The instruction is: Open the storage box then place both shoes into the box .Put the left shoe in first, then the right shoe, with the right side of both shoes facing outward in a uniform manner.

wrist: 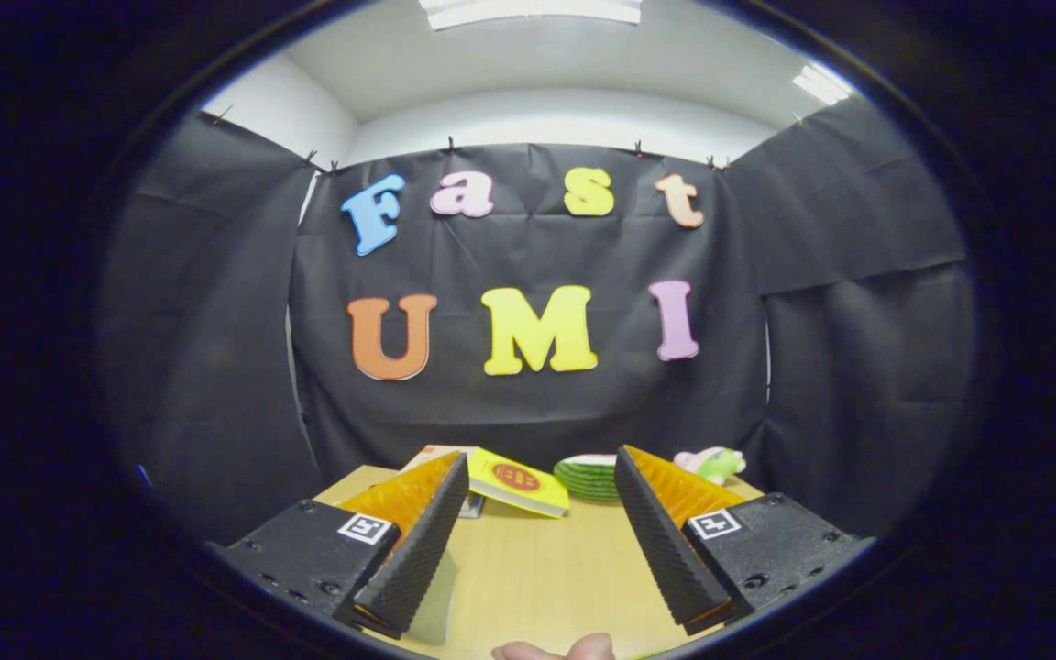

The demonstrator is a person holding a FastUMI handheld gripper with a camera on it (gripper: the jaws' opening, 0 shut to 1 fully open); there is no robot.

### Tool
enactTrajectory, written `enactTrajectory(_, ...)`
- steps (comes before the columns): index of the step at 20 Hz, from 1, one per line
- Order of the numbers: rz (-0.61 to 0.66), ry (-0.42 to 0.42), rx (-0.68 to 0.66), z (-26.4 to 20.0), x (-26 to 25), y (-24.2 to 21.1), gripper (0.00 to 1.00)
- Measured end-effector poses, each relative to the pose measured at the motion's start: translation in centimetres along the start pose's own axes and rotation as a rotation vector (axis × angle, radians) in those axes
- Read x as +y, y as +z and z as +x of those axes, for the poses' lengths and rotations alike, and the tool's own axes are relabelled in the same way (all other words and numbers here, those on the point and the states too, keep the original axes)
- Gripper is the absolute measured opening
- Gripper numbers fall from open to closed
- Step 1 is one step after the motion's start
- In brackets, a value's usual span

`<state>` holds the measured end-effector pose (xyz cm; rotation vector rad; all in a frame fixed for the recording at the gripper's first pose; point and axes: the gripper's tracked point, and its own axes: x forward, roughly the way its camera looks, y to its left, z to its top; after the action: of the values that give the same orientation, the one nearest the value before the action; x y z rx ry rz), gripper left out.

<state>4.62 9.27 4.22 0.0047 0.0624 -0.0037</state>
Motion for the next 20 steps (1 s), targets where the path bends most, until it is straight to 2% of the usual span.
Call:
enactTrajectory(3, 0.011, 0.013, -0.025, -2.6, 0.5, -1.0, 1.00)
enactTrajectory(8, -0.030, -0.015, -0.091, -5.0, 0.3, -0.9, 1.00)
enactTrajectory(20, -0.035, 0.009, -0.058, -4.3, 1.5, -2.7, 1.00)
